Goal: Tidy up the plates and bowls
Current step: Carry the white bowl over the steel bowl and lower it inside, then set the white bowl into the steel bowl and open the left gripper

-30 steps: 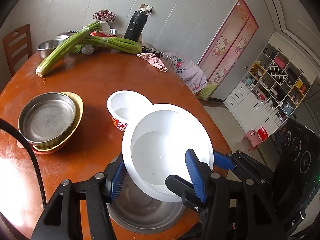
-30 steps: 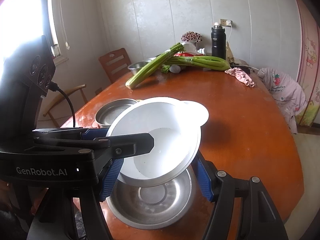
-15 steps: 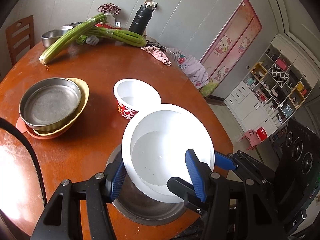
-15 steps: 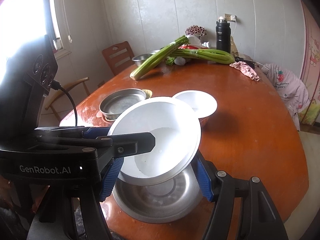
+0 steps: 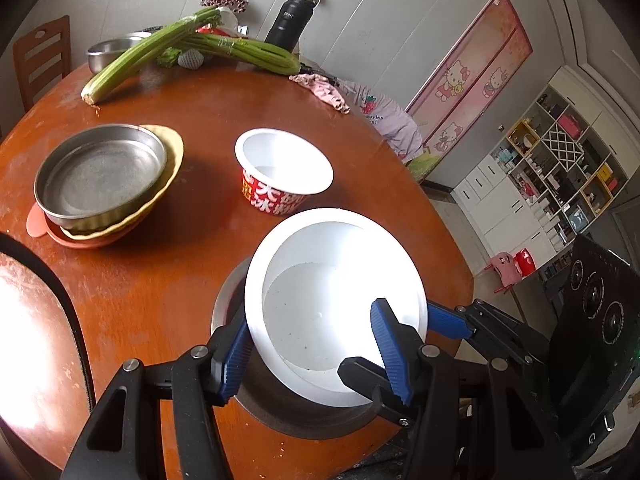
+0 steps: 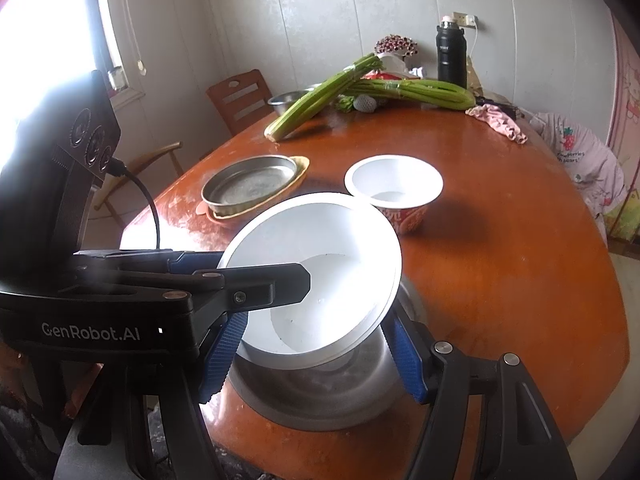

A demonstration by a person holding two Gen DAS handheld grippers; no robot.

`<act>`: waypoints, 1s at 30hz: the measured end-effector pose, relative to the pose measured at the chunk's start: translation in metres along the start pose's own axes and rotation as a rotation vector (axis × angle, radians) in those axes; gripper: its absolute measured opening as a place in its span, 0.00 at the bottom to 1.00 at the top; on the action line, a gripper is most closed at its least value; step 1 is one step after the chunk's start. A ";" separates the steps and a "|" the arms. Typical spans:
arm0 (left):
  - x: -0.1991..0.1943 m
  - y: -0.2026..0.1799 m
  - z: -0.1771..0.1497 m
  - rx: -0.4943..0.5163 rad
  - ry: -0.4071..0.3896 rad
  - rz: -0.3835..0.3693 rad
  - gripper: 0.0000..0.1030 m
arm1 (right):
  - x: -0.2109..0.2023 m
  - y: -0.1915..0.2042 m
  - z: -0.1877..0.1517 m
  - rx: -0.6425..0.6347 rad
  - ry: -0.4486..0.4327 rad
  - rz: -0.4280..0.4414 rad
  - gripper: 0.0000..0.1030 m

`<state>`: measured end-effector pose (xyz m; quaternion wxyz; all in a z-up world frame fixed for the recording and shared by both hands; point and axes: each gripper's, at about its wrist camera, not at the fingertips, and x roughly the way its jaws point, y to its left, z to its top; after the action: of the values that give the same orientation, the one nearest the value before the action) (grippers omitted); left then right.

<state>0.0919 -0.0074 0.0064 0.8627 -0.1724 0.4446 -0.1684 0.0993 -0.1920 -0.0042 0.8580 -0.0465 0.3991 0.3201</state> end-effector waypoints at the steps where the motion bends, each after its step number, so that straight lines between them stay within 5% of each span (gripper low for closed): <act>1: 0.002 0.000 -0.001 0.003 0.005 0.003 0.55 | 0.002 -0.002 -0.002 0.004 0.005 0.001 0.68; 30: 0.028 0.004 -0.014 0.004 0.049 0.038 0.55 | 0.020 -0.014 -0.019 0.016 0.062 -0.001 0.68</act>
<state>0.0963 -0.0188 -0.0227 0.8548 -0.1582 0.4686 -0.1570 0.1051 -0.1989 -0.0339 0.8456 -0.0497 0.4282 0.3150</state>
